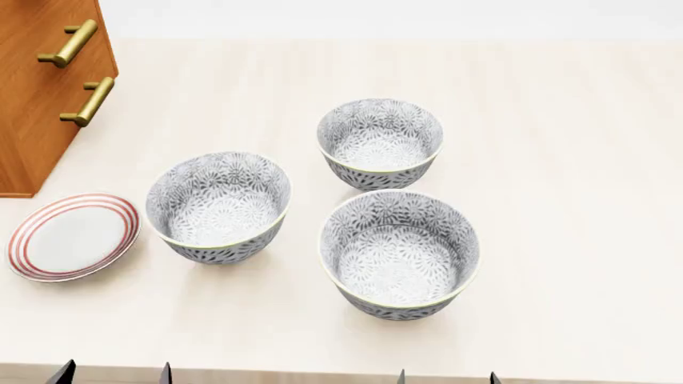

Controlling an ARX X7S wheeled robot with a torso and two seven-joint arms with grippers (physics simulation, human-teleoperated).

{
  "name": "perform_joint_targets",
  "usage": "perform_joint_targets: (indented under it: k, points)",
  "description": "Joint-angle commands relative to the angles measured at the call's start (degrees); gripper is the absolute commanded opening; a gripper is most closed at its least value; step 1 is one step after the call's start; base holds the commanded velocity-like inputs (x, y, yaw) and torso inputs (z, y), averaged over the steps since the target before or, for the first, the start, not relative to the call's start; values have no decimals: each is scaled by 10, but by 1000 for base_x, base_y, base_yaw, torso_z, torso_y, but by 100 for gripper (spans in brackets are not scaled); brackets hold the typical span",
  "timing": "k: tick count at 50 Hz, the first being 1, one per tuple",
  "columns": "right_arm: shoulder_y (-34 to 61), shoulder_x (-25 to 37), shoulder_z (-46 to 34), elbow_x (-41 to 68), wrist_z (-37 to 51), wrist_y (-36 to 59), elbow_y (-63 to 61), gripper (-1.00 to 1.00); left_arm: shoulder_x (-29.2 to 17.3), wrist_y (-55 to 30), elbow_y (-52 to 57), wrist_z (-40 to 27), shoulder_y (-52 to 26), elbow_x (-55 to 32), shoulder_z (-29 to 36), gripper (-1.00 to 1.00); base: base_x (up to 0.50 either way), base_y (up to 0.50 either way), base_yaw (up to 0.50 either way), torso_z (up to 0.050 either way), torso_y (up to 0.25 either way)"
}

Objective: Stack the bowl at the front on the bowl in the middle.

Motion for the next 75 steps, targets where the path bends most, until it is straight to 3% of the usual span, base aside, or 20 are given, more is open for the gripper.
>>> perform_joint_targets:
  k: [1,15,19,26,31,36,43,54,75]
  points:
    - [2,19,-23,19,23,-5,5,100,-43,6,-5,-51,-3,-43,51,100,0,0,0,0,0]
    - [-3,36,-39,39,44,23,-26,100,-51,-21,26,-68,3,-58,56,100,0,0,0,0,0]
    - [-7,46,-41,55,43,94,-97,100,-59,-106,81,-76,-5,-68,61,100,0,0,0,0,0]
    - [44,73,-30,93,55,306,-266,100,-73,-302,233,-92,-72,-110,49,100,0,0,0,0,0]
    - [180,99,9,149,61,522,-386,100,-79,-487,320,-103,-212,-171,15,100,0,0,0,0,0]
    - [250,111,13,153,71,581,-383,100,-78,-544,328,-118,-285,-191,-8,100,0,0,0,0,0]
    - [286,116,22,159,83,627,-406,100,-80,-570,351,-128,-305,-202,-20,100,0,0,0,0,0]
    - [284,123,-12,119,125,616,-396,100,-87,-550,344,-131,-295,-197,-10,100,0,108,0,0,0]
    - [284,116,-14,130,125,605,-375,100,-96,-533,331,-137,-290,-196,0,100,0,328,0,0,0]
